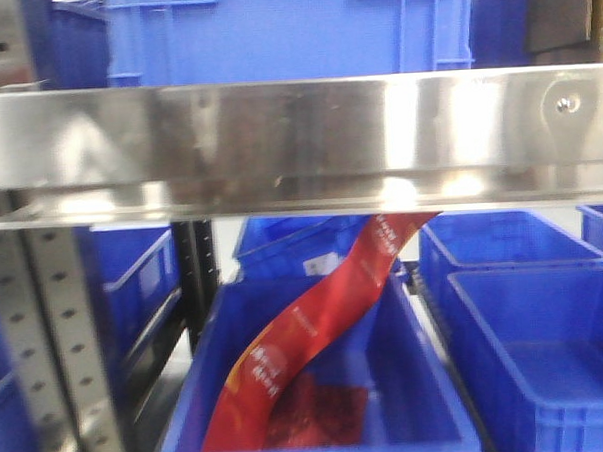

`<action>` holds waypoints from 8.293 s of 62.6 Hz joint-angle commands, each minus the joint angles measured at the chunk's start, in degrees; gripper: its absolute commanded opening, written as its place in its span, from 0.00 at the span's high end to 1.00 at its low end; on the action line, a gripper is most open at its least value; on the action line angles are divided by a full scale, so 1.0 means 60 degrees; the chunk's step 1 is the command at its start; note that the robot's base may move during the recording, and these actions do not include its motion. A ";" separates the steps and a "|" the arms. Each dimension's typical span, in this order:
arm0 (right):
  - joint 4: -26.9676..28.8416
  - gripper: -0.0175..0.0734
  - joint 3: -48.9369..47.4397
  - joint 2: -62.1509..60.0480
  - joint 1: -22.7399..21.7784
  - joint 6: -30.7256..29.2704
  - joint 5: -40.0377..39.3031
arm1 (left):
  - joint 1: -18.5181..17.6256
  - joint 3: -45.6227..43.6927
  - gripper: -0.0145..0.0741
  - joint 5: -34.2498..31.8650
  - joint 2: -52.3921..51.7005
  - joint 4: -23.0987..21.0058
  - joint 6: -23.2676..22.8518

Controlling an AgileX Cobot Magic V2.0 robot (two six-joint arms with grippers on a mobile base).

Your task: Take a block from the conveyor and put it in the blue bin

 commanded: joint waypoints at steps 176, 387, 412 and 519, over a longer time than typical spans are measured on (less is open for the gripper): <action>0.0072 0.99 -0.7341 0.9486 0.3954 -0.0044 -0.0658 | -0.4727 -0.6550 0.96 -0.0494 0.8831 -0.1948 0.1648; -0.0956 0.99 0.4108 -0.1687 -0.0424 0.0853 -0.2295 | -0.0413 0.0275 0.96 -0.0279 0.1748 -0.1741 0.1582; -0.1186 0.99 0.4108 -0.1687 -0.0464 0.0853 -0.2386 | -0.0413 0.0275 0.96 -0.0279 0.1748 -0.1741 0.1582; -0.1186 0.99 0.4108 -0.1687 -0.0464 0.0853 -0.2386 | -0.0655 0.5066 0.96 -0.3161 -0.2517 0.1784 -0.1660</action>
